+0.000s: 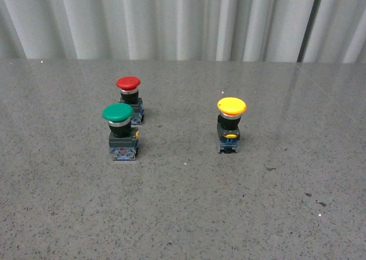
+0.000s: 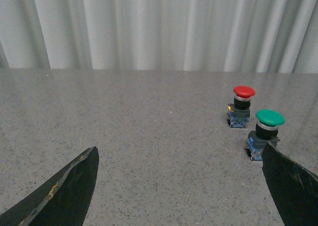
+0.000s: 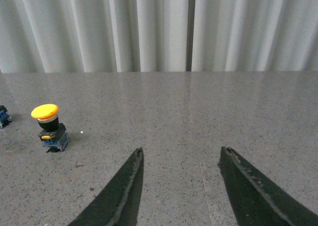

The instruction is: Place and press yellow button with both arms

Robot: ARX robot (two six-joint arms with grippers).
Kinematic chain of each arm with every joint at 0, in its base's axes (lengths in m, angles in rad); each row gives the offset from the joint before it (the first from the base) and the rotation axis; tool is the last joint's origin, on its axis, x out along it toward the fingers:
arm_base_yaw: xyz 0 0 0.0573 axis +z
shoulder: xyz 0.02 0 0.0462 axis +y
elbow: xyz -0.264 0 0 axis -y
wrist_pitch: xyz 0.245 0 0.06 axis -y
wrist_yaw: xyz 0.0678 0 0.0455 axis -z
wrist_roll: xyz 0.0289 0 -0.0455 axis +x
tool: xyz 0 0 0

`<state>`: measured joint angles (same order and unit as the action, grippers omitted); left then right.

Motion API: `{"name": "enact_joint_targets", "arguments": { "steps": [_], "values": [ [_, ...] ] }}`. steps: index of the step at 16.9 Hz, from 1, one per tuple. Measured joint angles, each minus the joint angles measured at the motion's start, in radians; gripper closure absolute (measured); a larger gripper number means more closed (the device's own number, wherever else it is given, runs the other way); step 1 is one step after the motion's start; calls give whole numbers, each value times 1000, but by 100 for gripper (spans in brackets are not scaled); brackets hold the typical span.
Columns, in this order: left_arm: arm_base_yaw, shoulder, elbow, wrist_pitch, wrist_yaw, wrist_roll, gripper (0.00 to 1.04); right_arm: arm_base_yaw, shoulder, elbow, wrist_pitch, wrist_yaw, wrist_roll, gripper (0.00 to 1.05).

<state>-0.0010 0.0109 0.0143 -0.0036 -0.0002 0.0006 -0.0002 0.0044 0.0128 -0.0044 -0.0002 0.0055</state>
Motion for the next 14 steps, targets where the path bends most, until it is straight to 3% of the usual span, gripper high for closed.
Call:
{"name": "enact_joint_targets", "arguments": {
  "steps": [3, 7, 14],
  "values": [
    [0, 0, 0, 0, 0, 0, 7, 0, 0, 0, 0, 0, 0, 45],
    [0, 0, 0, 0, 0, 0, 7, 0, 0, 0, 0, 0, 0, 6],
    [0, 0, 0, 0, 0, 0, 7, 0, 0, 0, 0, 0, 0, 7]
  ]
}}
